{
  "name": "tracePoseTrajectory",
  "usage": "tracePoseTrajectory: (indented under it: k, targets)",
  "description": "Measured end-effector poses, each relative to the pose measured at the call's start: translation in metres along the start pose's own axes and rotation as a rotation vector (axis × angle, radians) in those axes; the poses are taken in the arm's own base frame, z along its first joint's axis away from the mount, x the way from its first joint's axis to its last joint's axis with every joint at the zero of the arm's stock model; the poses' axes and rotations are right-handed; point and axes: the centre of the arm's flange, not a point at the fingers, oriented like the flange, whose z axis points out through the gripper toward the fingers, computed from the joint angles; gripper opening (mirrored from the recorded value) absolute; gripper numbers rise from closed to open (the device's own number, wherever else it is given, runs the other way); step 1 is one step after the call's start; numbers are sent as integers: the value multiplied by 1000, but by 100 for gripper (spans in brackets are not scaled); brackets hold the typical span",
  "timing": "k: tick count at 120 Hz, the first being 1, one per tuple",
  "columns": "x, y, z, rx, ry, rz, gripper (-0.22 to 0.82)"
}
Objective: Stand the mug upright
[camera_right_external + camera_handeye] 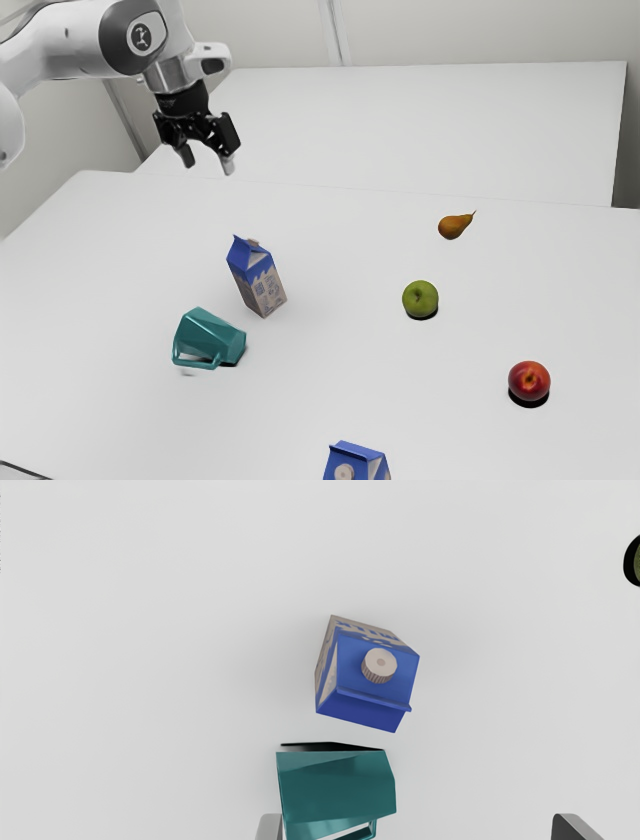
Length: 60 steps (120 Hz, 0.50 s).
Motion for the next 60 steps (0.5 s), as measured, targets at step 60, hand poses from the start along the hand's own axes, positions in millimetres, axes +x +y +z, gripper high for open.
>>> tracePoseTrajectory:
  k: [60]
  targets:
    - [-41, -56, 22, -333, 12, -104, 60]
